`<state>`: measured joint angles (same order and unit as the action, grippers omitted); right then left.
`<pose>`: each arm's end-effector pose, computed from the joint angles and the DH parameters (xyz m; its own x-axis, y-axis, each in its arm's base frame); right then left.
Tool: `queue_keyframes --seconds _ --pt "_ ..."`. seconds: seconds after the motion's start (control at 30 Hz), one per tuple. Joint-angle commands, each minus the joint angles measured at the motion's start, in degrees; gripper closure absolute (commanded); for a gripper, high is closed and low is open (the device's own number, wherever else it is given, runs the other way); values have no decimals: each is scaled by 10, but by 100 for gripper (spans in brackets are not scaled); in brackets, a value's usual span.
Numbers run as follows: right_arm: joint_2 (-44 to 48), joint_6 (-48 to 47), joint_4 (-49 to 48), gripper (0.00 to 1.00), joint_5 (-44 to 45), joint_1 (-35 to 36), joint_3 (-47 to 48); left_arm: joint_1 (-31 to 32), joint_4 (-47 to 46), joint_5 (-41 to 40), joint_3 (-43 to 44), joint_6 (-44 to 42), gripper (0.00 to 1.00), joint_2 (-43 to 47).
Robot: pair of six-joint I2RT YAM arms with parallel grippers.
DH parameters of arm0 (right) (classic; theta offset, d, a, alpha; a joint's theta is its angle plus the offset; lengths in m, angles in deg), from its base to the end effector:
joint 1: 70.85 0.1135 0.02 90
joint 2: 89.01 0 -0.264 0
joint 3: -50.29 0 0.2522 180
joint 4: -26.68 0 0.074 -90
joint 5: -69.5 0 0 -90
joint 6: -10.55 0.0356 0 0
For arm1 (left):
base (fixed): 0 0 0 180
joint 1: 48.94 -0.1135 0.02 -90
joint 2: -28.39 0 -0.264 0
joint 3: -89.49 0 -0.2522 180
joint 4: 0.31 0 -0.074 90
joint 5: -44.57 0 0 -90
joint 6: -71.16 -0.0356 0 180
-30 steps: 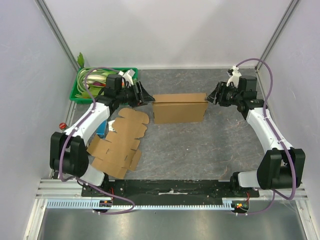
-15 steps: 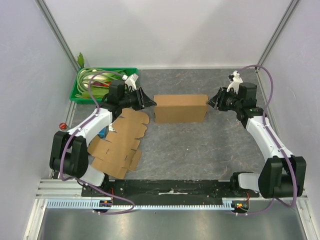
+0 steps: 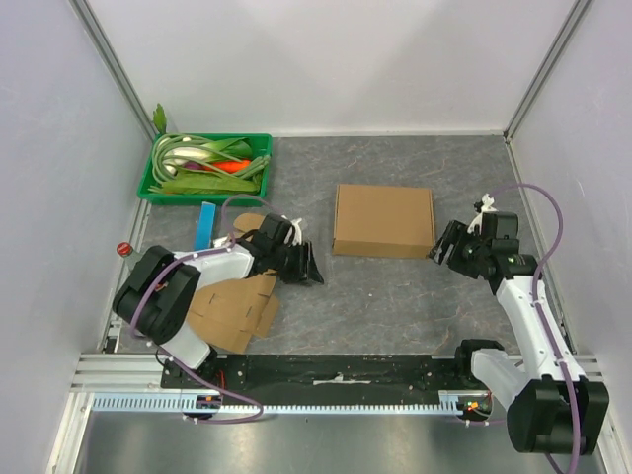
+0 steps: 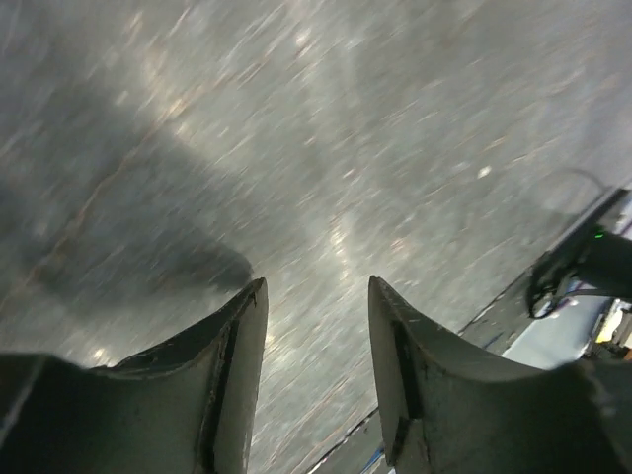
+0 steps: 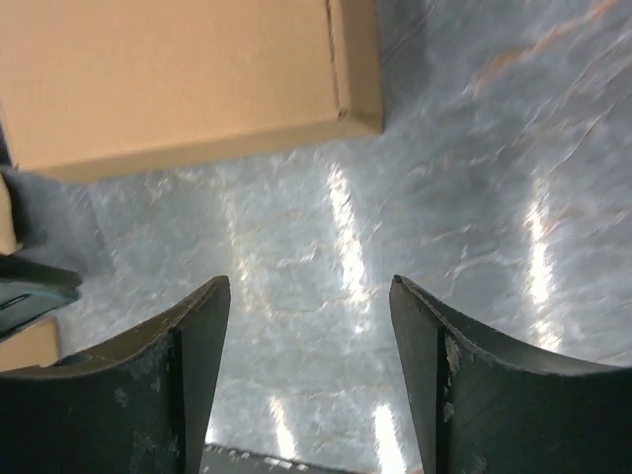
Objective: Fold the paper box
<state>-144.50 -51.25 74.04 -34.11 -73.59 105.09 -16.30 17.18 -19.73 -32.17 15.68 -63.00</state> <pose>0.1954 -0.0010 0.2472 -0.7070 0.4936 -0.5064 0.2535 0.8454 0.4701 0.2487 -0.1776 0.1580 -0.9426 -0.0027 -0.3339 0.2232 0.7387 -0.6360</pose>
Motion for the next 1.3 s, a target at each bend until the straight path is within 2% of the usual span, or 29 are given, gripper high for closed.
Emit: queue_keyframes --seconds 0.0,0.03,0.07,0.1,0.13,0.17,0.2,0.27,0.3,0.33,0.37,0.43,0.47,0.5,0.6,0.63,0.73,0.87,1.0,1.07,1.17,1.27 --pt "58 50 38 24 -76 2 3 -1 33 -30 7 -1 46 52" --pt "59 48 24 22 -92 4 4 -1 41 -30 16 -4 45 80" --pt "57 40 11 16 -99 25 9 -1 42 -25 22 -6 44 97" --pt "30 15 -5 2 -20 74 36 -1 41 -22 22 -6 42 113" --pt "9 -39 -8 2 46 138 54 -1 46 -27 27 -9 41 145" --pt "-16 -71 -14 2 127 259 71 -5 53 -33 31 -16 41 157" --pt "-76 -94 -42 2 216 302 92 -9 59 -35 35 -15 41 175" --pt "-151 -164 -33 2 277 379 135 -27 57 -46 38 -2 43 243" --pt "-215 -186 -24 2 311 402 169 -30 54 -61 37 -1 43 271" --pt "-242 -212 -21 2 396 425 184 -35 63 -72 41 -9 43 298" --pt "-267 -260 -20 2 411 447 194 -35 78 -90 45 -33 43 351" --pt "-325 -310 -17 2 461 462 222 -41 117 -138 57 -58 43 396" --pt "-334 -375 -36 3 468 487 218 -43 124 -149 57 -81 43 431" --pt "-345 -401 -74 2 463 496 205 -45 127 -164 55 -89 42 450" --pt "-386 -458 -128 4 494 500 200 -48 141 -184 45 -108 41 496" --pt "-398 -472 -145 5 545 499 200 -48 142 -184 43 -114 42 503" --pt "-439 -543 -213 10 565 484 188 -43 147 -187 32 -125 42 525" --pt "-473 -612 -224 17 513 447 167 -15 156 -192 21 -137 42 543" --pt "-453 -715 -311 21 455 396 120 11 160 -207 9 -147 43 549" --pt "-472 -748 -315 26 427 357 139 31 156 -208 7 -149 44 541" --pt "-510 -811 -385 28 401 323 158 52 151 -203 5 -154 44 529" --pt "-569 -830 -392 30 382 290 223 61 164 -213 10 -167 44 520"
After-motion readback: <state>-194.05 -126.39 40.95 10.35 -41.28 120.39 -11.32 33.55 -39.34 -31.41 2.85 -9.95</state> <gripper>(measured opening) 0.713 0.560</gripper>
